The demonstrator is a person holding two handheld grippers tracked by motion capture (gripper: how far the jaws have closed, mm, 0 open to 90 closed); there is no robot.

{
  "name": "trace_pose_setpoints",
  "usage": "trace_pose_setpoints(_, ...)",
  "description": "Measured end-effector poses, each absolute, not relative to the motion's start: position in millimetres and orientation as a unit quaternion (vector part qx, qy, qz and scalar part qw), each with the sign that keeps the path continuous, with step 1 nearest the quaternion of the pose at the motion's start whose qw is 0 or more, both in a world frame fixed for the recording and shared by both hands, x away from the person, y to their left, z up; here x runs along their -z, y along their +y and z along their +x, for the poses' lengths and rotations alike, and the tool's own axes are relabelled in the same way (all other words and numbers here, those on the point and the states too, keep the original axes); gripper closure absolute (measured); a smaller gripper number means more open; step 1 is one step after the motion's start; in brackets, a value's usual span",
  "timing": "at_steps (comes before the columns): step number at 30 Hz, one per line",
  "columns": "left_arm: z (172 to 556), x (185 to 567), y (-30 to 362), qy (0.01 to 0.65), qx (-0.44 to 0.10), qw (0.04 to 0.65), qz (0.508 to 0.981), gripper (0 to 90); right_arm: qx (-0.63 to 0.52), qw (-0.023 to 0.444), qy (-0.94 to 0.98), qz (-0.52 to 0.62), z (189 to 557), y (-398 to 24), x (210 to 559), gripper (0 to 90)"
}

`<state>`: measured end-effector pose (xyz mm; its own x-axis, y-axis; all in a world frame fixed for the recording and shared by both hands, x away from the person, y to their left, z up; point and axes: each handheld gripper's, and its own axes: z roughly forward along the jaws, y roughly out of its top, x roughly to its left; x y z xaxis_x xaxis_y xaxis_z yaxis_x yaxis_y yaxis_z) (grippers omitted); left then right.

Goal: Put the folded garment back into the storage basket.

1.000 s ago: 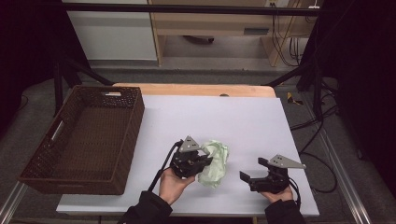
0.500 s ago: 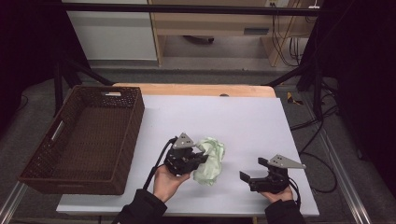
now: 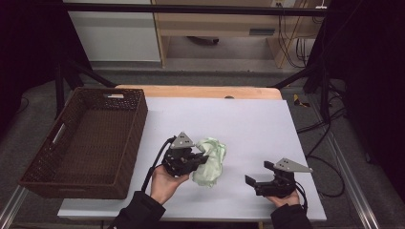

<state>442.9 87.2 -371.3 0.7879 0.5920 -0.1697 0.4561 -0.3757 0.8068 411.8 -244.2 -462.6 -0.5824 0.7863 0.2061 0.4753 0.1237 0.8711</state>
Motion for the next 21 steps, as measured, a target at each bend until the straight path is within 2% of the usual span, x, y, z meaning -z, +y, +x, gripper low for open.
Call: trace_pose_setpoints(21, 443.5, 350.7, 115.3, 0.321, -0.085, 0.466, 0.820, 83.0, -0.502, 0.154, 0.735, 0.429, 411.8, -244.1, 462.8, 0.2)
